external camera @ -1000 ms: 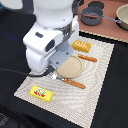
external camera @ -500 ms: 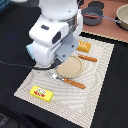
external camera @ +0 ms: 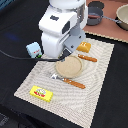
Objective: Interact with the objects in diverse but meaningful ways.
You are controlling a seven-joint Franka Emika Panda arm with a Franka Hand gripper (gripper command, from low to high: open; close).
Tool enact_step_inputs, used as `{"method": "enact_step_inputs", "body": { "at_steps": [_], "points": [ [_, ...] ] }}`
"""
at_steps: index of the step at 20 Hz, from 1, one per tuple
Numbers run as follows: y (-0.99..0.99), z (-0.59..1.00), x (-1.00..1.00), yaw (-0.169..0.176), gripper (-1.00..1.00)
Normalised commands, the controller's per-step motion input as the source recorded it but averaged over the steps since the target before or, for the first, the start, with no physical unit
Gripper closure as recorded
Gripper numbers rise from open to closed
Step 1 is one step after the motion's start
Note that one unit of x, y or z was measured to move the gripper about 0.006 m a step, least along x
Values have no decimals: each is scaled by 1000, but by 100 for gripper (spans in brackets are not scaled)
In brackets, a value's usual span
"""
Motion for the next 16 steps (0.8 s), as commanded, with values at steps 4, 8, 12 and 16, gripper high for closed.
{"method": "enact_step_inputs", "body": {
  "at_steps": [4,8,12,16],
  "points": [
    [173,0,54,3,-100],
    [81,0,0,0,-100],
    [-289,-57,-73,0,-100],
    [-529,-71,-255,0,-100]
  ]
}}
